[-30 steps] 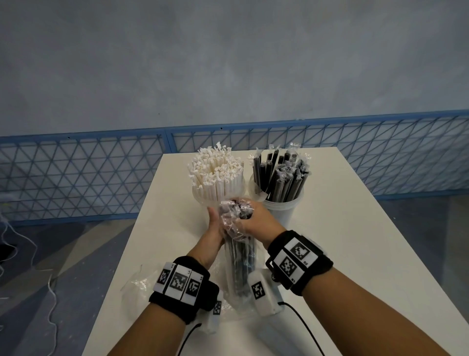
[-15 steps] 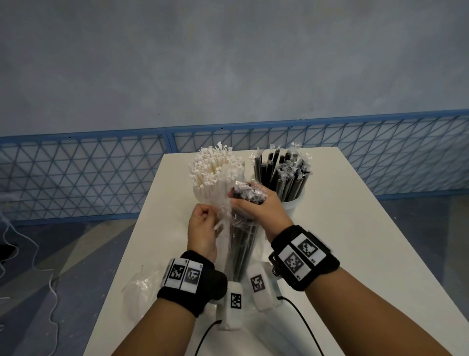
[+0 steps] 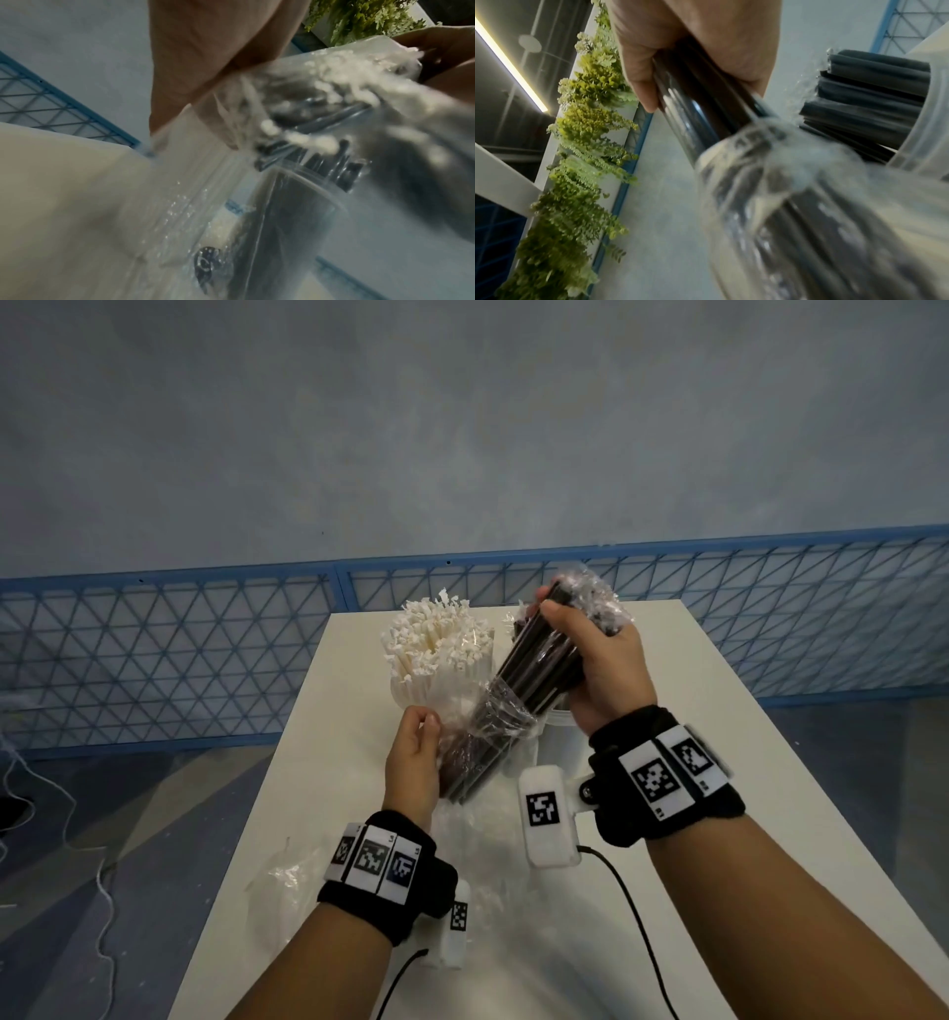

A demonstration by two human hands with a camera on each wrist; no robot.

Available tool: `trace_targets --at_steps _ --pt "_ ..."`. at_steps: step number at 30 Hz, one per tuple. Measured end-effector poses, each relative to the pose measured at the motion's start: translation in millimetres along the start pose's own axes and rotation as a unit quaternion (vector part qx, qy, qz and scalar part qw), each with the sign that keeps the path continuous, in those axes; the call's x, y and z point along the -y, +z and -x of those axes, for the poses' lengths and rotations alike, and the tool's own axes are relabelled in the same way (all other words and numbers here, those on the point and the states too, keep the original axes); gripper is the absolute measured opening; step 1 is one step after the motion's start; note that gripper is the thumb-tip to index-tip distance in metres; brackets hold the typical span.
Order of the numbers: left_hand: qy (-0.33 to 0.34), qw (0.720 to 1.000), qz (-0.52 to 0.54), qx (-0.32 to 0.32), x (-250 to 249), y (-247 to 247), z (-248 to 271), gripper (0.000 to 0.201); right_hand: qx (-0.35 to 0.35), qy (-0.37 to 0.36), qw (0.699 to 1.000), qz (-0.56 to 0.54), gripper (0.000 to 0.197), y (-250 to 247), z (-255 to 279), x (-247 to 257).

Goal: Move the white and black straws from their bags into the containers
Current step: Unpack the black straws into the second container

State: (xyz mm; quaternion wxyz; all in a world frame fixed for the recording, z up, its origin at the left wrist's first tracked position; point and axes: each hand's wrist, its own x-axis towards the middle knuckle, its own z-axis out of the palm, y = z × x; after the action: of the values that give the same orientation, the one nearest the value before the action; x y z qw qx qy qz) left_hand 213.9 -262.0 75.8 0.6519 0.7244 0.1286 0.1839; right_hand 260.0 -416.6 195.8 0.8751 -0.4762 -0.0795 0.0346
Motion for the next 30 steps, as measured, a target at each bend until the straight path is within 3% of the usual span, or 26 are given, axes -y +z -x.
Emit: trace_targets --at_steps 8,11,14,18,23,30 --pt "-0.05 0.999 -0.017 -0.016 13.8 -9.1 2.8 0.031 -0.018 -0.035 0.996 -0.079 0.013 -6.4 -10.6 21.5" --pt "-0.083 0.996 0.02 -0.019 12.6 -4.9 3.1 0.027 -0.015 0.03 0.997 -0.065 0.03 -11.0 -7.2 9.3" --pt "-0.051 0.998 -0.011 -0.022 2.3 0.3 3.1 0.028 -0.003 0.092 0.996 -0.008 0.058 -11.9 3.9 -13.9" --pt "0.0 0.998 -0.054 -0.019 -3.7 2.7 3.8 0.024 -0.018 0.079 0.996 0.035 0.02 -8.2 15.2 -36.9" --pt "-0.01 0.999 -0.047 -0.02 -5.7 5.8 11.3 0.02 -0.068 0.062 0.996 -0.009 0.017 -13.7 -2.9 -30.7" --pt "-0.04 0.996 -0.064 -0.042 -2.8 6.5 -0.3 0.023 -0.09 0.114 0.988 -0.055 0.017 -15.8 4.7 -45.5"
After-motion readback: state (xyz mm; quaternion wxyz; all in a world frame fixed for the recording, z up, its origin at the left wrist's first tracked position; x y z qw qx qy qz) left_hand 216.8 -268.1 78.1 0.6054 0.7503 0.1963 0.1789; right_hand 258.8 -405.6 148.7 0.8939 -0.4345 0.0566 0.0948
